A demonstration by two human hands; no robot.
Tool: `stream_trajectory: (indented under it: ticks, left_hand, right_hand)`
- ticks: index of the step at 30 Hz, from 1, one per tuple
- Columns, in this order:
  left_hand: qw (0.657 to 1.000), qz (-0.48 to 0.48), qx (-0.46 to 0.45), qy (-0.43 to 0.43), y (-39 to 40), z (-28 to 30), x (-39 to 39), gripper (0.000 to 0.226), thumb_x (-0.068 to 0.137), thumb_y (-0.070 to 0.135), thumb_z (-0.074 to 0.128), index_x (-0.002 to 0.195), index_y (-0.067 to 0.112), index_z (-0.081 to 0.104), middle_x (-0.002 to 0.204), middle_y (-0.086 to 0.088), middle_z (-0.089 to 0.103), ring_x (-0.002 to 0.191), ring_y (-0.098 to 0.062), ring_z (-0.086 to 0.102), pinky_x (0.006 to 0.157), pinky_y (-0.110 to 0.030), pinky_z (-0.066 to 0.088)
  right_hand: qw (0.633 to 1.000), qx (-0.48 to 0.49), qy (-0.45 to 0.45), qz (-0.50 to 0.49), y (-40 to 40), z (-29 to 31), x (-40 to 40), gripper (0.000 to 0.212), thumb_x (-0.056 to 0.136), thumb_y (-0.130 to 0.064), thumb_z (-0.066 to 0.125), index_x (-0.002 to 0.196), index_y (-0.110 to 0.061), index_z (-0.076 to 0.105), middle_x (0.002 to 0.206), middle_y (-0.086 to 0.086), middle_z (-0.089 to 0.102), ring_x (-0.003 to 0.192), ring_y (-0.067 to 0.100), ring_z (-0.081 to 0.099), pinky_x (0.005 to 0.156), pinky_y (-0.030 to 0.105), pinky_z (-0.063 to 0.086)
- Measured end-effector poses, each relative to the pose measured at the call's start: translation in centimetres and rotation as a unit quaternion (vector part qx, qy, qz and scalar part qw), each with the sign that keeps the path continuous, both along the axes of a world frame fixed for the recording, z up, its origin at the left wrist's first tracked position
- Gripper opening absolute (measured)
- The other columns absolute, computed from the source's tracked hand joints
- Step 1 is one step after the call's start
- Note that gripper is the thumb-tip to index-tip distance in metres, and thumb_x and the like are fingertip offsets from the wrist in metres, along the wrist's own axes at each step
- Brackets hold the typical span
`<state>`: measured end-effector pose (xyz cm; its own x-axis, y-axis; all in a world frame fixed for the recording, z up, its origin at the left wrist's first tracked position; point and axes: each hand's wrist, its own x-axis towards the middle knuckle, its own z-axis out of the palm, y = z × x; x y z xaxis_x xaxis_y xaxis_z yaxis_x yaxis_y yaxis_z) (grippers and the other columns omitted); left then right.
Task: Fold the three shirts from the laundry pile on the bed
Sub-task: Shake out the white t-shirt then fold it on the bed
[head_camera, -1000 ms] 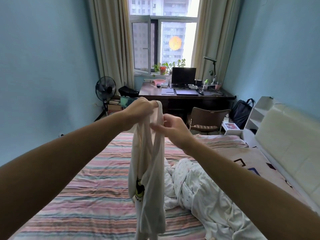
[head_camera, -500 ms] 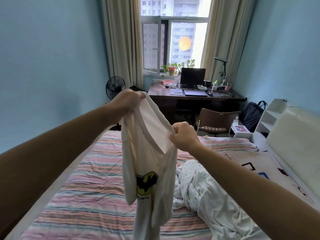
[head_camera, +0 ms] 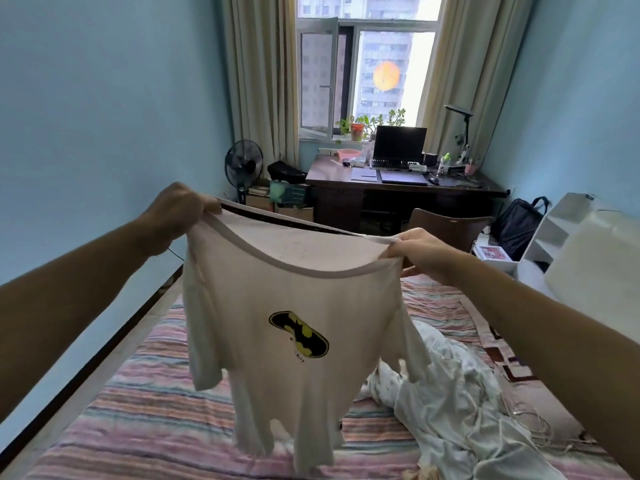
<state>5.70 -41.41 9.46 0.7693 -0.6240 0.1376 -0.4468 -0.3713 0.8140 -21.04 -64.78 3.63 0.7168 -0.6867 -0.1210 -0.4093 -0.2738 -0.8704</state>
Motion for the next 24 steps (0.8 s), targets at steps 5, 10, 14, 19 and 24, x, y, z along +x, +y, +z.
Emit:
stream_trajectory:
  ticks: [5,10,14,19,24]
  left_hand:
    - [0.994,0.041,-0.094,0.042,1.0,-1.5,-1.1,0.028,0.086,0.009,0.059,0.061,0.015,0.071,0.058,-0.003,0.056,0.062,-0.022,0.045,0.052,-0.025,0.037]
    - [0.998,-0.004,-0.060,-0.020,3.0,-2.4,-0.7,0.040,0.087,0.023,0.063,0.082,-0.017,0.064,0.073,-0.013,0.048,0.068,-0.025,0.042,0.059,-0.031,0.030]
    - [0.998,-0.036,-0.015,-0.057,5.3,-3.0,0.3,0.049,0.088,0.029,0.064,0.069,-0.016,0.059,0.059,-0.009,0.043,0.061,-0.023,0.037,0.053,-0.027,0.027]
    - [0.984,-0.145,0.098,-0.044,8.2,-2.7,1.2,0.078,0.048,0.067,0.074,0.063,-0.008,0.056,0.060,-0.012,0.046,0.055,-0.022,0.044,0.052,-0.024,0.031]
    - [0.945,-0.218,0.179,-0.168,9.8,-3.4,3.4,0.029,0.067,0.003,0.084,0.058,0.006,0.057,0.055,-0.014,0.055,0.050,-0.015,0.047,0.049,-0.019,0.038]
  right_hand:
    - [0.999,-0.010,0.009,0.034,-0.5,1.1,-1.2,0.016,0.091,-0.018,0.064,0.079,-0.008,0.065,0.065,0.004,0.055,0.054,0.014,0.053,0.049,0.023,0.046]
    - [0.994,-0.064,-0.046,0.070,-0.3,1.7,-2.2,0.079,0.073,-0.057,0.076,0.086,0.019,0.061,0.078,0.014,0.058,0.070,0.024,0.052,0.065,0.033,0.043]
    - [0.971,-0.158,0.030,0.178,1.2,3.2,-3.5,0.026,0.073,-0.031,0.083,0.076,-0.008,0.072,0.072,0.005,0.069,0.063,0.011,0.064,0.057,0.021,0.052]
    - [0.901,-0.351,0.164,0.195,3.6,3.3,-3.8,0.020,0.076,-0.032,0.082,0.063,-0.034,0.066,0.065,-0.008,0.066,0.060,0.004,0.060,0.061,0.024,0.045]
    - [0.885,-0.418,0.160,0.126,5.9,3.2,-3.6,0.018,0.077,-0.037,0.080,0.087,-0.022,0.080,0.072,-0.011,0.070,0.067,0.003,0.062,0.065,0.023,0.043]
